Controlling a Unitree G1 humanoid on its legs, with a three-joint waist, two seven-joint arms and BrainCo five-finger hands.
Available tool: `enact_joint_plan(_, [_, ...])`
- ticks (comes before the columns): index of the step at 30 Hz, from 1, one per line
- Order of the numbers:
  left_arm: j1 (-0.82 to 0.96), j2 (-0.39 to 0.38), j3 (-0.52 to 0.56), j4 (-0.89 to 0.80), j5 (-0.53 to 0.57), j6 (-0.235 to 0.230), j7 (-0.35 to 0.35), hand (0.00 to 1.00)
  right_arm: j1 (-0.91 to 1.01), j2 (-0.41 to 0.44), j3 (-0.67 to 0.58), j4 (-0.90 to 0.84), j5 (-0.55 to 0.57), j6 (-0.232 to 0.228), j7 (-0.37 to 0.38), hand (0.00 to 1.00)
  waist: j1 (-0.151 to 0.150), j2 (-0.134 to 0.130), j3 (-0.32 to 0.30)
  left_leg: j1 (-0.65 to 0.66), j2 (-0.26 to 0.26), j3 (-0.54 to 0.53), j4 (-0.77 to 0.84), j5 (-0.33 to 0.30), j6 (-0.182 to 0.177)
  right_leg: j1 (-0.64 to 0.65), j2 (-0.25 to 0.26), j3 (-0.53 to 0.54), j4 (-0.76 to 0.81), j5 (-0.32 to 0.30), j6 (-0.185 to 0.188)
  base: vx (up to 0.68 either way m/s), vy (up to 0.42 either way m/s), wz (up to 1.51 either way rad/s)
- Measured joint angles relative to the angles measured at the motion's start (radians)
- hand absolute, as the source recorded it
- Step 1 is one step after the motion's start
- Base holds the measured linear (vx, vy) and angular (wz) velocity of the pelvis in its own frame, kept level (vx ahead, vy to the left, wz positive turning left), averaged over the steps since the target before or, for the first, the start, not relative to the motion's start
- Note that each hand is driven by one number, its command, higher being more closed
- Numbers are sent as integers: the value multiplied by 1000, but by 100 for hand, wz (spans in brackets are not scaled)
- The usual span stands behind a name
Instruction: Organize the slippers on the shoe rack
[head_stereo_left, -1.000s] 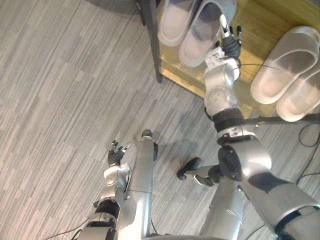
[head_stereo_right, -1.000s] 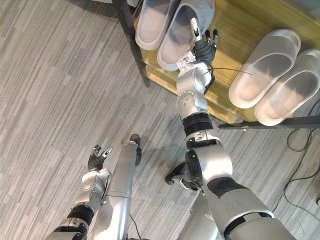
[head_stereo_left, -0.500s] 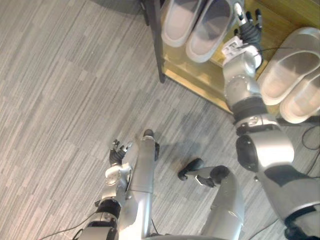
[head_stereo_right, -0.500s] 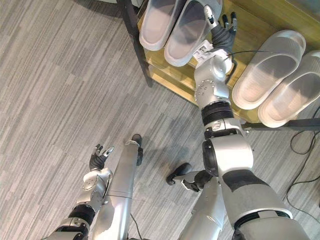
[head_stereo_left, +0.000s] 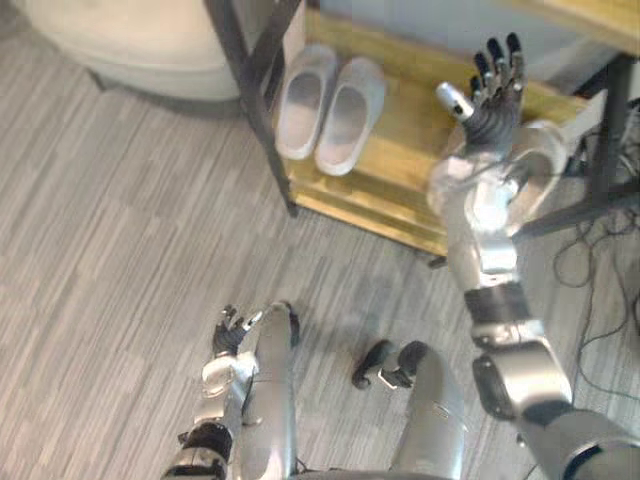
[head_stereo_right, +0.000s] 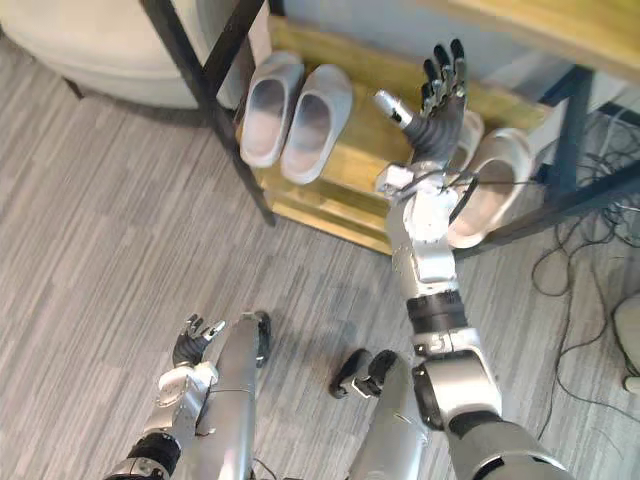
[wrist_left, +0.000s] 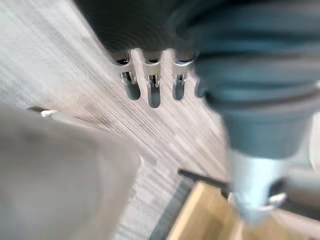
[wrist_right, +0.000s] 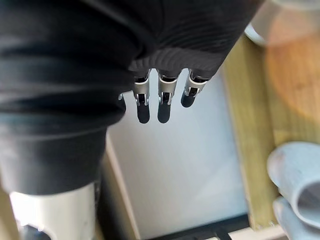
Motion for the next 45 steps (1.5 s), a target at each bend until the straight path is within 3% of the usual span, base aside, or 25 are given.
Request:
enact_joint_plan(2, [17,1,2,20,13,12,-3,0,198,43,-10,-122,-38,-3,23,0,-6,-1,0,83,10,17,-49,-4,1,88,10,-22,-63,11,14,77,55,-10])
enact_joint_plan(4, [72,3,-27,35,46,24,-11,0,415,106,30,-114,-99,20,76,0,-14,-11,-4,278,16,71,-162,12,-2,254,34,-15,-182,60,15,186,52,-25])
enact_joint_plan(6, [132,8,-89,53,78,22,-27,0,562,126,93,-85,-135,21,132,0,-33,-14,-67,404,10,120,-282,28,0,339,65,7,-310,107,38,201,66,-45])
enact_joint_plan(8, [128,20,-139,109,110,33,-49,0,609,129,104,10,-180,28,170,0,-65,-13,-108,475,5,152,-404,68,1,389,98,13,-441,171,42,197,91,-36])
enact_joint_plan(12, [126,17,-194,155,160,46,-61,0,673,129,91,238,-285,65,203,0,-107,-22,-116,628,-22,201,-619,151,3,506,143,17,-651,268,62,149,59,-19])
enact_joint_plan(15, [139,24,-199,156,190,47,-73,0,738,133,74,394,-392,95,227,0,-110,-16,-132,746,-44,223,-772,208,0,611,176,8,-799,330,73,132,13,-9])
enact_joint_plan(20, [152,35,-206,156,219,47,-73,0,775,153,19,629,-452,114,242,0,-120,-9,-172,868,-60,234,-933,274,-6,731,221,1,-972,404,83,71,-12,-1])
enact_joint_plan(26, [163,37,-253,155,249,48,-75,0,795,158,-34,723,-448,128,239,0,-123,2,-212,937,-68,237,-1002,302,-6,806,246,4,-1067,453,85,-20,6,-3])
enact_joint_plan(31, [173,40,-376,107,287,48,-77,0,805,171,-61,733,-445,129,239,0,-123,7,-224,987,-76,229,-1064,337,2,836,255,4,-1103,473,84,-66,10,1])
enact_joint_plan(39, [157,48,-659,-297,290,36,-124,0,805,190,-60,733,-435,129,237,0,-122,6,-230,999,-98,203,-1081,337,8,858,247,16,-1132,485,89,-58,25,6])
enact_joint_plan(45, [18,45,-746,-507,284,11,-133,0,811,189,-46,732,-428,128,238,0,-124,12,-250,997,-101,186,-1082,339,7,868,247,7,-1135,482,92,16,-6,7])
